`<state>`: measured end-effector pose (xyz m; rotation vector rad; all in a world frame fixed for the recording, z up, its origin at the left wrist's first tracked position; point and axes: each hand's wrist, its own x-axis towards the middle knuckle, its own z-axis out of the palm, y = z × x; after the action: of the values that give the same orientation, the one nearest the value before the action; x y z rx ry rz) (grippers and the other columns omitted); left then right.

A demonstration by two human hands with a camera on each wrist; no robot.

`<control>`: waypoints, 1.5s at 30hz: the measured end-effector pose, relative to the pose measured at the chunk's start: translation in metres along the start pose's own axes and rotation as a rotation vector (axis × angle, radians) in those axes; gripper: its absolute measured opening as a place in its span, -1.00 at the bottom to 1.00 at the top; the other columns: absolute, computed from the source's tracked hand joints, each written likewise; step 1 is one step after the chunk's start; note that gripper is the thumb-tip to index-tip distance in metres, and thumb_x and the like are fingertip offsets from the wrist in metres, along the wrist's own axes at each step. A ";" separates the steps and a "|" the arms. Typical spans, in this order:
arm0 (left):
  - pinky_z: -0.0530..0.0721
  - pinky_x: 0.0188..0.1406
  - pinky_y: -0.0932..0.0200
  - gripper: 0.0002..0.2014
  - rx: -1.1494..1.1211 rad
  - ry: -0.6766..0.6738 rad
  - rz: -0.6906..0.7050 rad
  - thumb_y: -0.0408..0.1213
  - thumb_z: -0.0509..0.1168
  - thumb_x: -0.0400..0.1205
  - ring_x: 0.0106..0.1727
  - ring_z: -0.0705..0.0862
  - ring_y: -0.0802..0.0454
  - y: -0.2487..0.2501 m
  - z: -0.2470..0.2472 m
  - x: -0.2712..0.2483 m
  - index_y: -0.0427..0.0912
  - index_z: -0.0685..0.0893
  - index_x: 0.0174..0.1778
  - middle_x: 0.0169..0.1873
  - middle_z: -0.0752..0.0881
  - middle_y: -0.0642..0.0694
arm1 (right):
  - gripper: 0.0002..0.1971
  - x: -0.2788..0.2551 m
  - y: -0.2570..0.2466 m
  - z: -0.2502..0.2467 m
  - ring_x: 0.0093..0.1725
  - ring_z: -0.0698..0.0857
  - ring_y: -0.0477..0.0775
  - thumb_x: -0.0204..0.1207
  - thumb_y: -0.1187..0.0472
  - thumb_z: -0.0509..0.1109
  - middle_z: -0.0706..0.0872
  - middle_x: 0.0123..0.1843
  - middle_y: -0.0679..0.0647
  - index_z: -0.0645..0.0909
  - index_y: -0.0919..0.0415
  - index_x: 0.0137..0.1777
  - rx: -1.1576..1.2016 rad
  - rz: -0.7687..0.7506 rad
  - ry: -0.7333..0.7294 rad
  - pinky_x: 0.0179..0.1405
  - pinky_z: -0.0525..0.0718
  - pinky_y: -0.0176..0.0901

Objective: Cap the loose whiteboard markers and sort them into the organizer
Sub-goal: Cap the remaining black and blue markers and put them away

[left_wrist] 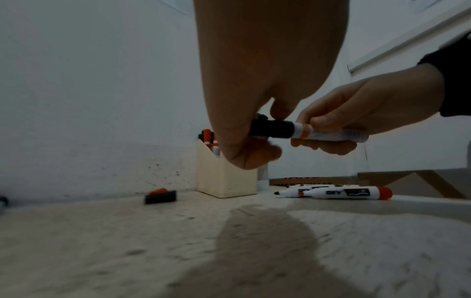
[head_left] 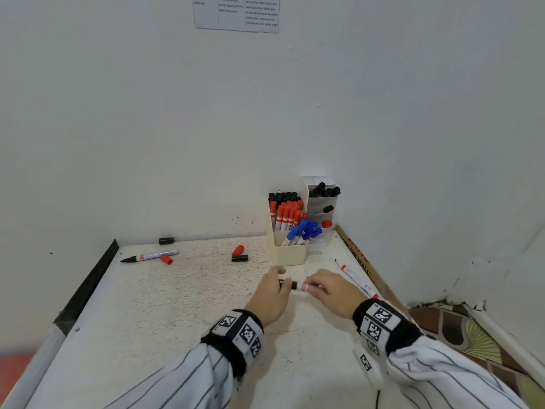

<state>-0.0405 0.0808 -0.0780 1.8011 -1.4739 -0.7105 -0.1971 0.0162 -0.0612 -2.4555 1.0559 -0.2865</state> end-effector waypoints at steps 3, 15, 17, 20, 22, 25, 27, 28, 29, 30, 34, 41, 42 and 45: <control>0.42 0.29 0.15 -0.63 -0.006 -0.002 -0.025 -0.20 0.04 0.73 0.29 0.52 -0.10 0.013 0.033 0.014 -0.22 0.34 0.45 0.31 0.49 -0.23 | -0.75 -0.005 0.029 -0.023 -0.03 0.60 -0.03 0.65 0.04 0.17 0.65 0.00 0.02 0.63 0.11 0.11 0.043 0.156 0.168 -0.01 0.51 -0.23; 0.31 0.48 -0.16 -0.48 0.651 -0.514 0.299 -0.20 0.01 0.70 0.55 0.20 -0.19 0.046 0.111 0.036 -0.06 0.13 0.61 0.59 0.18 -0.09 | -0.85 -0.019 0.081 -0.057 -0.26 0.57 -0.08 0.62 0.09 0.25 0.62 -0.20 -0.04 0.58 0.12 0.05 0.289 0.366 0.426 -0.25 0.53 -0.33; 0.40 0.39 -0.15 -0.56 0.662 -0.459 0.273 -0.14 0.00 0.70 0.48 0.27 -0.19 0.044 0.108 0.037 -0.09 0.30 0.53 0.46 0.32 -0.15 | -0.86 -0.016 0.080 -0.058 -0.25 0.57 -0.07 0.62 0.11 0.25 0.60 -0.18 -0.05 0.51 0.11 0.11 0.297 0.363 0.419 -0.28 0.50 -0.37; 0.50 0.22 -0.11 -0.60 0.753 -0.366 0.207 -0.09 -0.03 0.71 0.36 0.40 -0.19 0.038 0.098 0.036 -0.18 0.47 0.37 0.31 0.42 -0.17 | -0.62 -0.008 0.074 -0.059 -0.27 0.62 -0.02 0.57 0.24 0.29 0.69 -0.10 0.15 0.28 0.05 0.33 0.368 0.329 0.387 -0.27 0.62 -0.29; 0.55 0.17 -0.08 -0.63 0.769 -0.319 0.107 -0.11 0.03 0.70 0.28 0.48 -0.20 0.033 0.088 0.037 -0.23 0.51 0.29 0.28 0.42 -0.18 | -0.41 -0.004 0.066 -0.061 -0.35 0.66 0.09 0.51 0.35 0.33 0.69 -0.13 0.24 0.11 -0.13 0.35 0.433 0.279 0.383 -0.31 0.72 -0.16; 0.59 0.21 -0.02 -0.68 0.648 -0.262 -0.084 -0.31 0.23 0.59 0.24 0.53 -0.18 0.019 0.072 0.038 -0.25 0.49 0.27 0.29 0.37 -0.18 | -0.29 0.008 0.052 -0.065 -0.37 0.71 0.28 0.46 0.46 0.33 0.67 -0.16 0.29 0.09 -0.30 0.29 0.498 0.197 0.391 -0.35 0.77 -0.04; 0.60 0.22 0.00 -0.57 0.493 -0.187 -0.189 -0.38 0.26 0.55 0.23 0.56 -0.17 0.008 0.063 0.038 -0.22 0.39 0.35 0.32 0.31 -0.19 | -0.41 0.019 0.043 -0.066 -0.39 0.68 0.28 0.49 0.46 0.30 0.64 -0.20 0.31 0.15 -0.21 0.22 0.536 0.155 0.411 -0.30 0.78 0.13; 0.61 0.21 0.02 -0.52 0.426 -0.138 -0.242 -0.38 0.25 0.54 0.22 0.57 -0.16 0.003 0.058 0.038 -0.20 0.33 0.39 0.34 0.30 -0.19 | -0.49 0.026 0.037 -0.067 -0.40 0.67 0.25 0.52 0.43 0.28 0.63 -0.24 0.29 0.16 -0.14 0.19 0.553 0.133 0.430 -0.27 0.77 0.20; 0.63 0.20 0.04 -0.48 0.383 -0.089 -0.294 -0.37 0.25 0.55 0.21 0.59 -0.14 -0.001 0.054 0.037 -0.18 0.27 0.42 0.34 0.30 -0.19 | -0.57 0.033 0.030 -0.068 -0.40 0.67 0.21 0.56 0.40 0.26 0.62 -0.25 0.26 0.17 -0.07 0.18 0.574 0.111 0.452 -0.23 0.77 0.22; 0.64 0.19 0.06 -0.48 0.349 -0.042 -0.341 -0.36 0.24 0.56 0.20 0.60 -0.12 -0.005 0.046 0.036 -0.17 0.24 0.44 0.32 0.32 -0.19 | -0.64 0.040 0.023 -0.069 -0.38 0.68 0.16 0.59 0.38 0.24 0.63 -0.24 0.24 0.17 0.00 0.18 0.597 0.081 0.479 -0.21 0.78 0.17; 0.61 0.13 0.09 -0.62 0.280 0.065 -0.340 -0.26 0.13 0.64 0.19 0.59 -0.14 -0.027 0.010 0.025 -0.24 0.31 0.36 0.25 0.45 -0.23 | -0.87 0.072 -0.008 -0.071 -0.32 0.72 -0.09 0.65 0.32 0.16 0.63 -0.19 0.08 0.34 0.11 0.12 0.539 -0.045 0.588 -0.21 0.78 -0.20; 0.56 -0.16 0.26 -0.71 0.209 0.151 -0.341 -0.17 0.06 0.71 -0.08 0.62 0.05 -0.069 -0.047 0.015 -0.22 0.54 0.22 0.06 0.65 -0.13 | -0.85 0.120 -0.031 -0.062 0.01 0.68 0.19 0.57 0.40 0.25 0.64 0.03 0.21 0.60 0.35 0.07 0.265 -0.069 0.693 0.14 0.63 -0.08; 0.53 -0.16 0.26 -0.73 0.194 0.165 -0.319 -0.19 0.07 0.71 -0.10 0.60 0.05 -0.073 -0.055 0.013 -0.22 0.55 0.21 0.04 0.66 -0.13 | -0.84 0.126 -0.034 -0.062 0.06 0.65 0.17 0.56 0.42 0.26 0.64 0.04 0.23 0.62 0.38 0.07 0.210 -0.075 0.708 0.17 0.51 -0.25; 0.51 -0.13 0.23 -0.77 0.165 0.201 -0.299 -0.23 0.09 0.71 -0.14 0.56 0.05 -0.087 -0.078 0.007 -0.21 0.57 0.18 -0.06 0.66 -0.08 | -0.81 0.139 -0.042 -0.064 0.11 0.58 0.12 0.58 0.43 0.22 0.64 0.08 0.23 0.63 0.38 0.09 0.115 -0.085 0.718 0.07 0.27 -0.53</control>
<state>0.0736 0.0971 -0.0990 2.1799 -1.1733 -0.5418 -0.0984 -0.0800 0.0167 -2.3298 1.1495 -1.2858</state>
